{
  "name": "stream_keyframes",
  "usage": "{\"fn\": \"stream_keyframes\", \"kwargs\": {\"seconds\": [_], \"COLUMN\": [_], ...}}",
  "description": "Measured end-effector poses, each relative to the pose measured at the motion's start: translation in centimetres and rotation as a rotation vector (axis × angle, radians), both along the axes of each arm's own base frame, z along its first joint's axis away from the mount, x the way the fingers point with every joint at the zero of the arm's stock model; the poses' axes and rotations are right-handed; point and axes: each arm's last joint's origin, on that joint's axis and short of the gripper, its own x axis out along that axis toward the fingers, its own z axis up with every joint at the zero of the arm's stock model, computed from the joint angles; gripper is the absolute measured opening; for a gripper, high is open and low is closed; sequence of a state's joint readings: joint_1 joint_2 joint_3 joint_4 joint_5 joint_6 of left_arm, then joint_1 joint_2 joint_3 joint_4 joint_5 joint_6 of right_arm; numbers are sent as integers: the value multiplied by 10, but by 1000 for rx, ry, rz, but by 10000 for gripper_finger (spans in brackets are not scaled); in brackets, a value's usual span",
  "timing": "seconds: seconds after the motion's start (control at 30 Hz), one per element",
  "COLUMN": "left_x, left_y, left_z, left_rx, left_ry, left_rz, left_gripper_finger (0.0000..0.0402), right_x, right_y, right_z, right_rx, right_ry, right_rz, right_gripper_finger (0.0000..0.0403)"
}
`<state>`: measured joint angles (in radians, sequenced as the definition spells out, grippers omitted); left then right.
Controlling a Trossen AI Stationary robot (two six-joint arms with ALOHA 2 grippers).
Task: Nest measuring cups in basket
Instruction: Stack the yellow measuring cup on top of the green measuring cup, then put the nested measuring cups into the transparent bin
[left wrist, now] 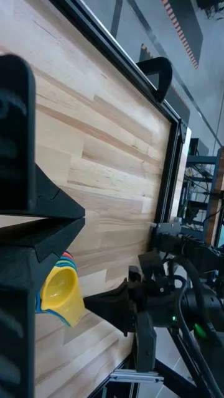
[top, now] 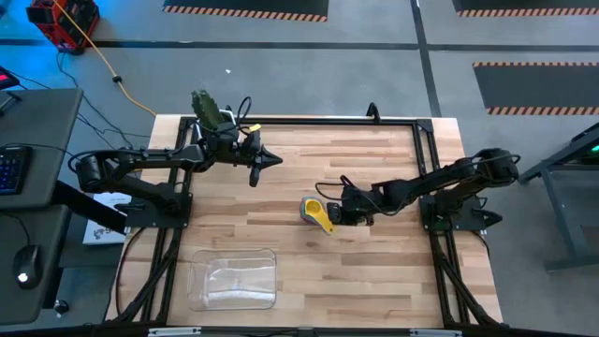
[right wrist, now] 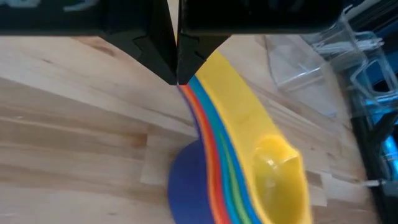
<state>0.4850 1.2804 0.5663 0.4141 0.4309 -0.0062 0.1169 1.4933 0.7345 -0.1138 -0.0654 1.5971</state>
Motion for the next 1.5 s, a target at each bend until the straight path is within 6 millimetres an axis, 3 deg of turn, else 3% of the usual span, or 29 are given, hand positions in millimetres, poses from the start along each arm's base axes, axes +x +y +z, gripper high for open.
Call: {"fn": "stream_keyframes", "kwargs": {"seconds": [0.37, 0.67, 0.83, 0.97, 1.13, 1.33, 1.5], "left_x": [0, 0, -2, -2, -2, -2, -2], "left_y": [0, 0, -1, -1, -1, 0, 1], "left_z": [0, -2, -5, -6, -6, -6, -7], "left_rx": [0, -10, -11, -23, -46, -61, -107], "left_ry": [0, 17, 49, 55, 55, 64, 71], "left_rz": [0, -4, -8, -6, 2, 38, 86], "left_gripper_finger": [0, 0, 0, 0, 0, 0, 0], "right_x": [-1, 0, -6, -18, -30, -60, -94], "right_y": [-1, -26, -43, -54, -61, -49, -36], "right_z": [-1, 4, 9, 11, 12, -6, -22], "right_rx": [-8, -58, 13, 42, 63, 90, 92], "right_ry": [18, -21, -25, 4, 9, 85, 57], "right_rz": [0, 18, 146, 261, 429, 616, 629], "right_gripper_finger": [0, 0, 9, 60, 164, 279, 317]}}
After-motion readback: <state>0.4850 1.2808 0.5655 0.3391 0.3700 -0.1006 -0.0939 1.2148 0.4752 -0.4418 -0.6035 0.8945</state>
